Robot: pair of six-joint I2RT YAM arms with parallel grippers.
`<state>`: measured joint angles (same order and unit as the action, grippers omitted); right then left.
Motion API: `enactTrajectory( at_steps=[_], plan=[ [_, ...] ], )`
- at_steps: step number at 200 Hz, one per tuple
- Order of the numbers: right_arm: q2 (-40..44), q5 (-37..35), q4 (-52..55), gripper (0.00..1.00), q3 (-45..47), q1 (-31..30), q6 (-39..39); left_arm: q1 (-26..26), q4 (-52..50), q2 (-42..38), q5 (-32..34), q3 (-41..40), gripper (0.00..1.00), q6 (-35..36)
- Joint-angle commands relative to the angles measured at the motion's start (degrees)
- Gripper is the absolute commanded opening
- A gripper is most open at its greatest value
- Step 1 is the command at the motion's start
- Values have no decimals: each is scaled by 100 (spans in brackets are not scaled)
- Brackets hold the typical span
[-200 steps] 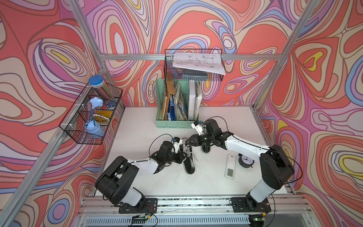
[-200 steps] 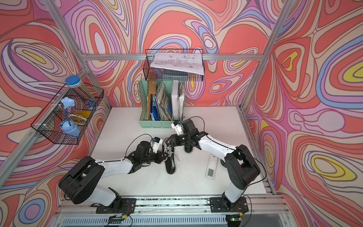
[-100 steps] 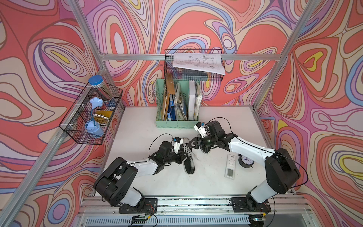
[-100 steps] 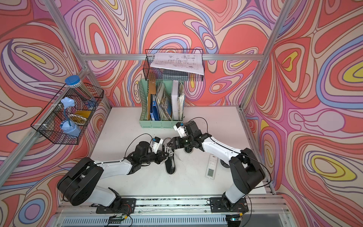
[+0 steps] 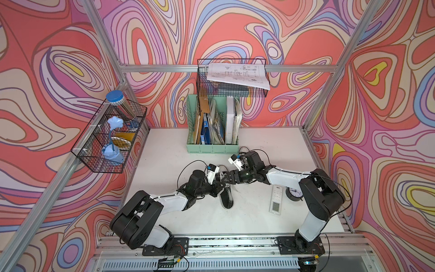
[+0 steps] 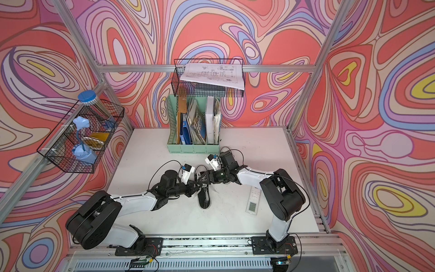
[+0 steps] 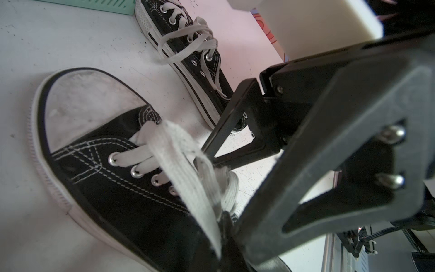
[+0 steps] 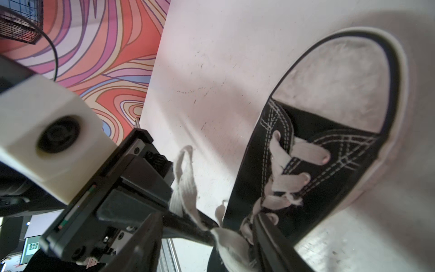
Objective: Tie the shoes
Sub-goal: Cross the shoelace with the shoelace.
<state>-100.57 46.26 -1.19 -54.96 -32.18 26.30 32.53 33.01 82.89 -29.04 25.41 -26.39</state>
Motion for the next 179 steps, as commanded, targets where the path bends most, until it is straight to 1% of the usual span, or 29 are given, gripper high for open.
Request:
enactTrajectory(
  at_steps=[1, 26, 53, 103, 123, 154, 179],
  plan=[
    [74, 171, -203, 55, 149, 28, 47, -37, 75, -133, 150, -35, 0, 86],
    [230, 142, -137, 46, 252, 28, 49, -37, 91, -126, 262, -37, 0, 56],
    [344, 107, -115, 40, 343, 32, 37, -37, 74, -89, 282, -5, 0, 82],
    [411, 315, -425, 34, 455, 28, 211, -37, 74, -34, 276, 10, 0, 256],
    [390, 424, -483, 34, 486, 28, 250, -37, 148, -15, 297, -5, 0, 251],
    [433, 384, -358, 34, 548, 29, 175, -37, 298, 50, 255, -18, 0, 309],
    [580, 138, 36, 41, 526, 37, -95, -37, 361, 91, 236, -48, 0, 508]
  ],
)
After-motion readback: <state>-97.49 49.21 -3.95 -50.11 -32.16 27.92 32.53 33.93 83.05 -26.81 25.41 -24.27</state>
